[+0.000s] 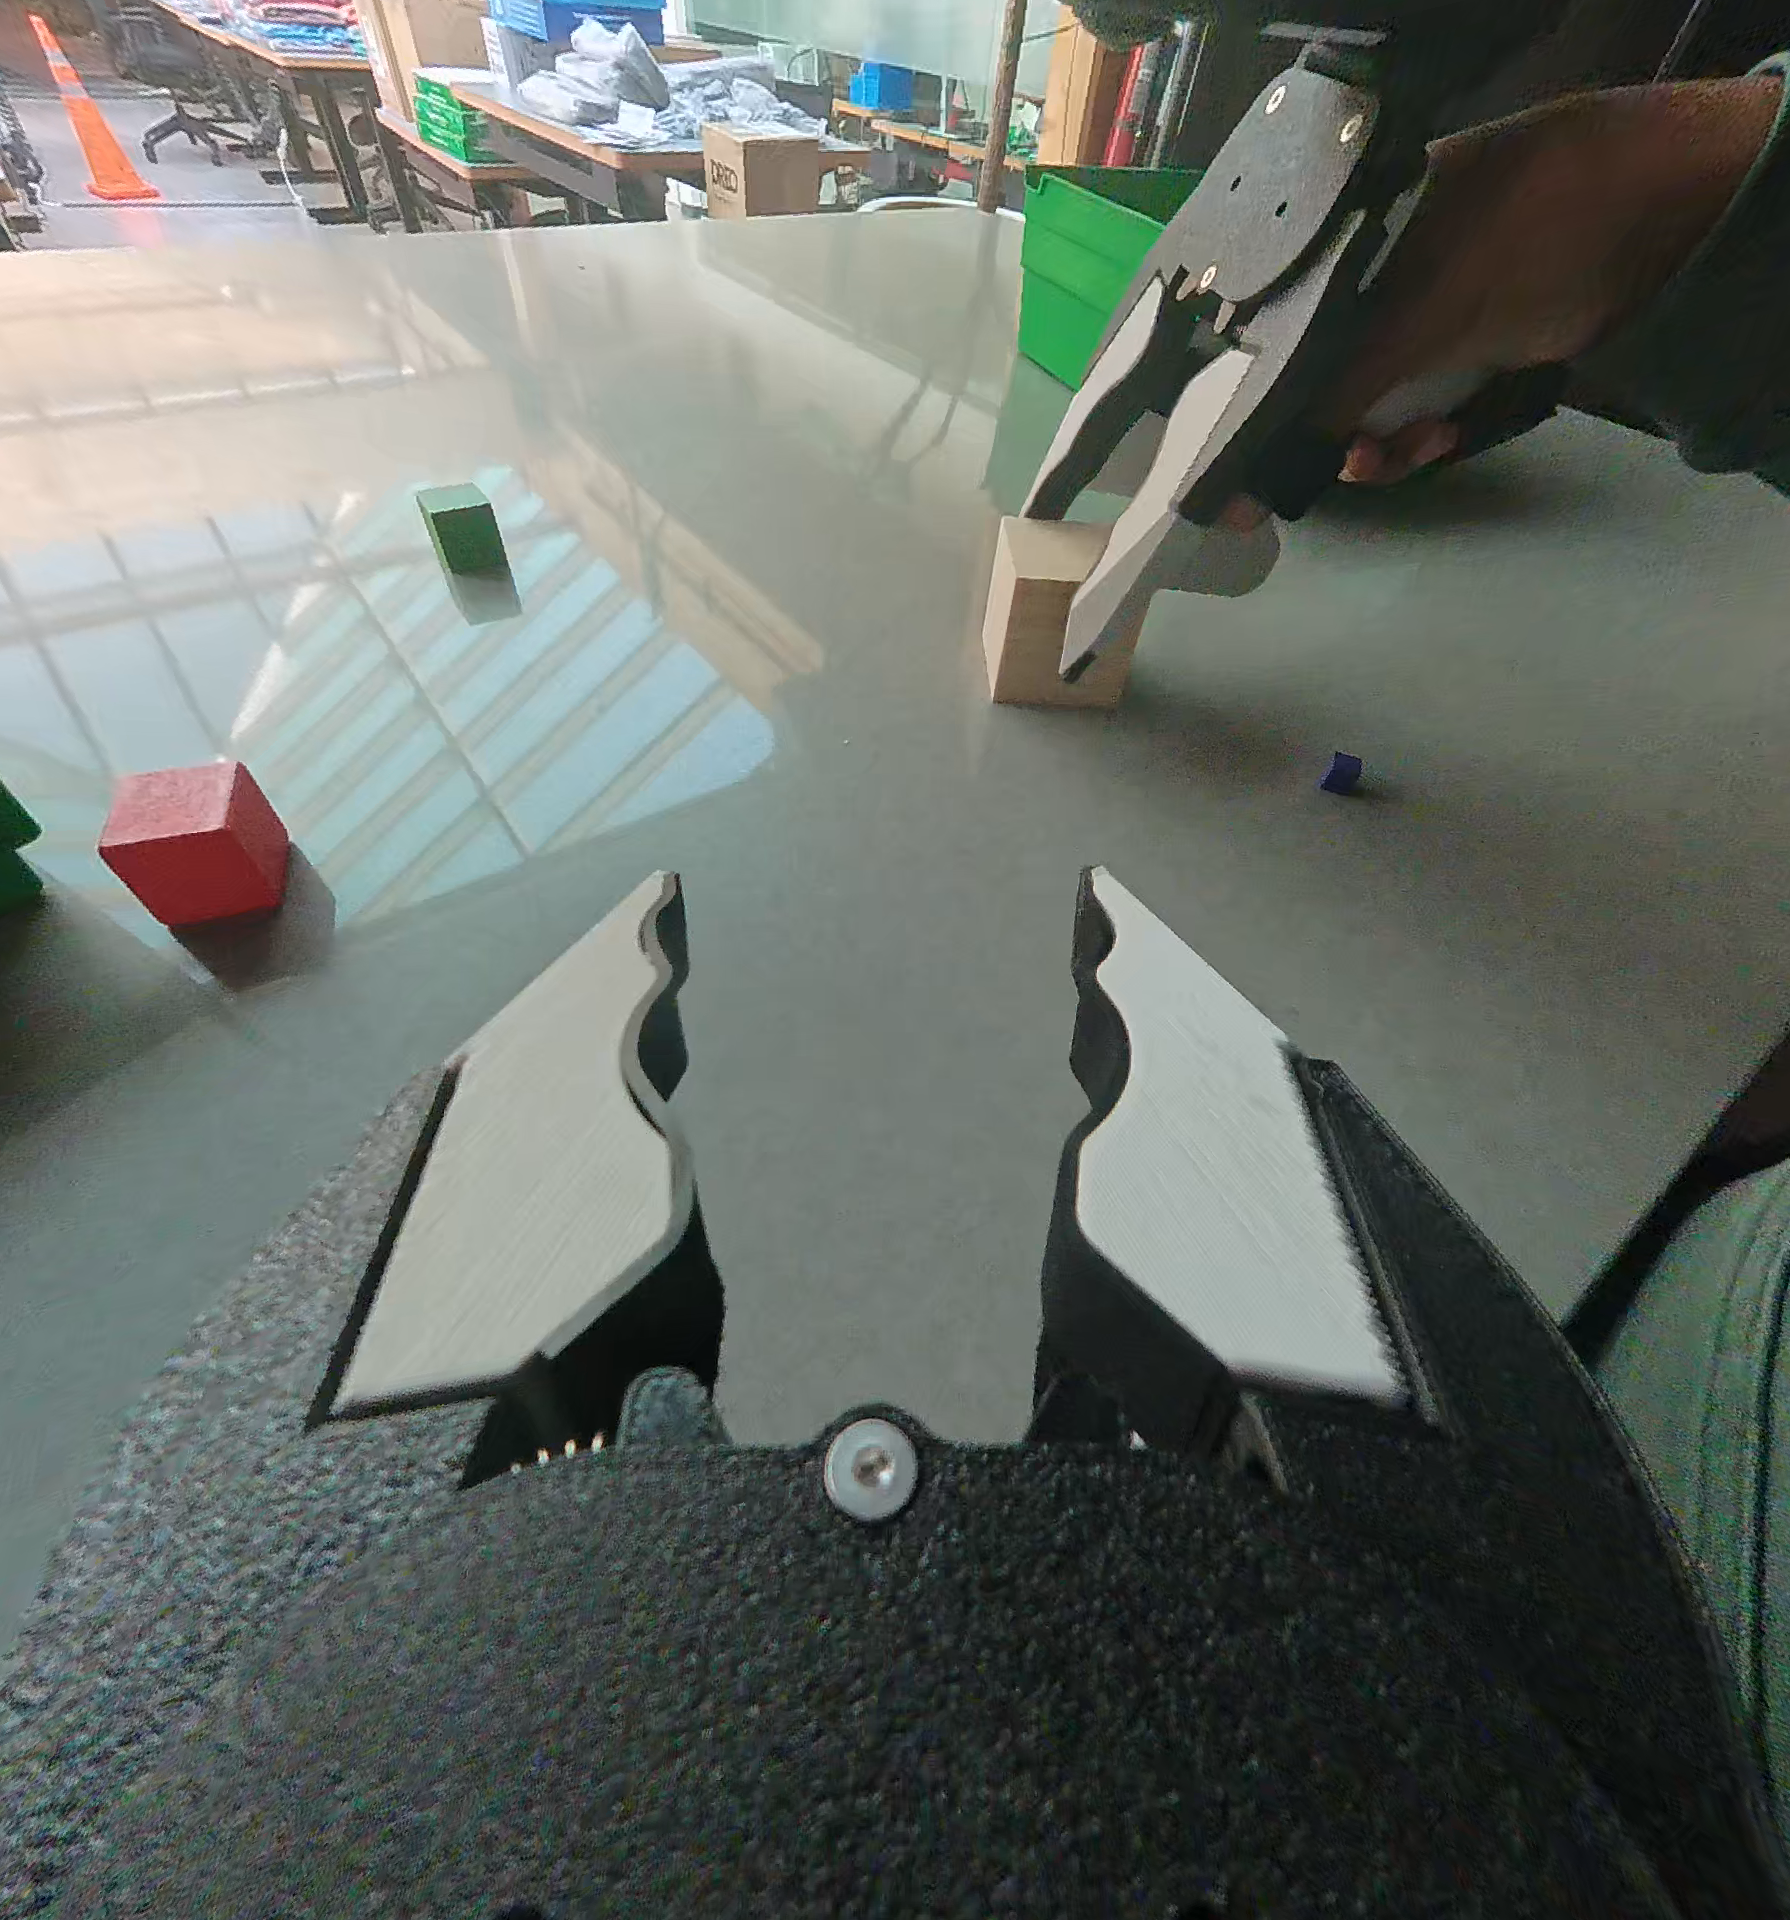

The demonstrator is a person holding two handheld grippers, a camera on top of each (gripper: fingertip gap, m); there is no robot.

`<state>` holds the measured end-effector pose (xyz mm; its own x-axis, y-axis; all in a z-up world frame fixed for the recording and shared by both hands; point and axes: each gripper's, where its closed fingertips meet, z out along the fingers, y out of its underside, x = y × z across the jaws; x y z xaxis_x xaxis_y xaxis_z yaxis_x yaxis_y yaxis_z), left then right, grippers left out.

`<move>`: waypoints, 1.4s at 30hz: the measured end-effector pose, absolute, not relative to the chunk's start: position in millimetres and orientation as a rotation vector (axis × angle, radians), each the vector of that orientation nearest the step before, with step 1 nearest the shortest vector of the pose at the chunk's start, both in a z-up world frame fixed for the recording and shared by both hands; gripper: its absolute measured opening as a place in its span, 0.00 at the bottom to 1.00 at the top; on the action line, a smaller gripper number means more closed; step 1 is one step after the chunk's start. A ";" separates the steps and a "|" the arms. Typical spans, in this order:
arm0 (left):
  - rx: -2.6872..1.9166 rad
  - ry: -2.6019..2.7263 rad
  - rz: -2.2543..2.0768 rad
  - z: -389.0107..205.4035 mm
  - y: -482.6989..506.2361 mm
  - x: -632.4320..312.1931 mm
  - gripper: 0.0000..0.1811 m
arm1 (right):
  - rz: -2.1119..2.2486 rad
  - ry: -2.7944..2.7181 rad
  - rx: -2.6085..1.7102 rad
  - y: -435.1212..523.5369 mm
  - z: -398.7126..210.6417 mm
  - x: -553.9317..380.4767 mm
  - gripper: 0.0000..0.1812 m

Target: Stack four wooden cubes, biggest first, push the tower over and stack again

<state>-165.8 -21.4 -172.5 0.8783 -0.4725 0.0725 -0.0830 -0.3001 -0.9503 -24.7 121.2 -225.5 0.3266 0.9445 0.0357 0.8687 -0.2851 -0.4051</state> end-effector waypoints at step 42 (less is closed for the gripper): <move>-1.983 0.453 -0.320 -184.5 43.8 -95.6 0.42 | -0.239 -2.082 -2.163 450.5 -221.7 337.1 0.33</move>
